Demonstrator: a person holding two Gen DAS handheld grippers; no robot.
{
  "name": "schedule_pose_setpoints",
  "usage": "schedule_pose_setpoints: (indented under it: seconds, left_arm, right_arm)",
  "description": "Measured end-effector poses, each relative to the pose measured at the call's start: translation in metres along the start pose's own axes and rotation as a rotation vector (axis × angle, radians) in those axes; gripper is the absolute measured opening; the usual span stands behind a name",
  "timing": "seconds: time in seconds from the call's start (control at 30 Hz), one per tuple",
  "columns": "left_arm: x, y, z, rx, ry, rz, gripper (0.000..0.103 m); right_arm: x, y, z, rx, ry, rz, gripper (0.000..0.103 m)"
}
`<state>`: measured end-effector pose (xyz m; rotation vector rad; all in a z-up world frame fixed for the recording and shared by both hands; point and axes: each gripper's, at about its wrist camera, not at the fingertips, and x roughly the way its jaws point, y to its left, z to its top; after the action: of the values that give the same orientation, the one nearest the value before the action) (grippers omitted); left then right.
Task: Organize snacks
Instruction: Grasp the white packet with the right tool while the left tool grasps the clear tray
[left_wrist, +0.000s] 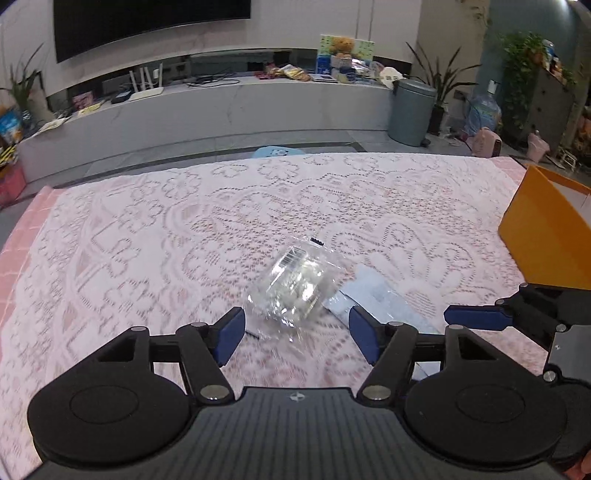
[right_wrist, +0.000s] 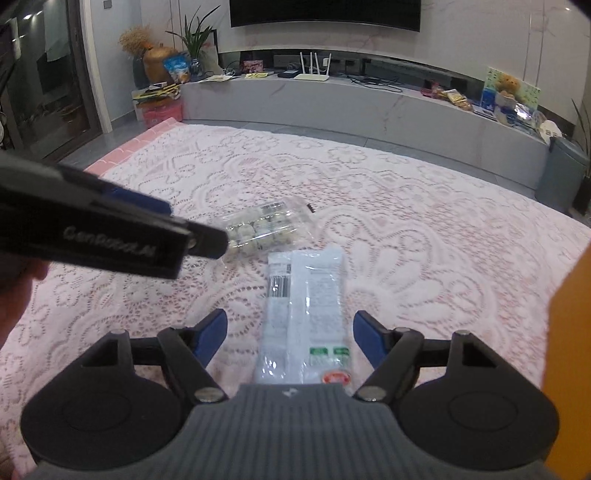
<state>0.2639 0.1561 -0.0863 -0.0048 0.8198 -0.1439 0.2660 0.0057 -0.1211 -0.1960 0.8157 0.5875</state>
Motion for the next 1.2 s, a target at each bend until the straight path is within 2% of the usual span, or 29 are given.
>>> schedule_pose_setpoints:
  seconds: [0.17, 0.3, 0.37, 0.4, 0.43, 0.53, 0.7, 0.87, 0.97, 1.03, 1.2]
  left_arm:
    - [0.02, 0.004, -0.001, 0.058, -0.003, -0.028, 0.077]
    - [0.029, 0.005, 0.001, 0.135, -0.02, -0.025, 0.083]
    - [0.034, 0.007, 0.003, 0.147, -0.014, -0.027, 0.084]
    - [0.037, 0.01, 0.004, 0.143, -0.009, -0.032, 0.084]
    - [0.04, 0.013, 0.006, 0.137, -0.007, -0.046, 0.084]
    - [0.042, 0.015, 0.006, 0.132, -0.018, -0.081, 0.086]
    - [0.054, 0.012, 0.002, 0.153, 0.006, -0.061, 0.087]
    - [0.061, 0.012, 0.002, 0.092, 0.005, -0.046, 0.087]
    - [0.061, 0.011, 0.001, 0.092, -0.002, -0.035, 0.087]
    - [0.06, 0.011, 0.001, 0.082, -0.004, -0.028, 0.087]
    - [0.06, 0.006, 0.001, 0.08, -0.002, -0.014, 0.084]
  right_arm:
    - [0.017, -0.003, 0.0, 0.004, 0.006, -0.001, 0.077]
    - [0.027, -0.005, -0.001, 0.007, 0.013, -0.006, 0.076]
    - [0.029, -0.007, -0.002, 0.009, 0.008, -0.008, 0.066]
    - [0.028, -0.007, -0.002, -0.001, 0.004, -0.021, 0.054]
    - [0.026, -0.006, -0.001, -0.014, 0.003, -0.028, 0.051]
    - [0.024, -0.01, 0.001, 0.013, 0.009, -0.038, 0.049]
    - [0.025, -0.017, 0.003, 0.03, 0.001, -0.1, 0.049]
    - [0.024, -0.019, 0.003, 0.044, -0.008, -0.104, 0.05]
    - [0.022, -0.022, 0.004, 0.05, -0.024, -0.082, 0.054]
    - [0.021, -0.024, 0.004, 0.053, -0.039, -0.072, 0.063]
    - [0.026, -0.024, 0.001, 0.084, -0.032, -0.043, 0.063]
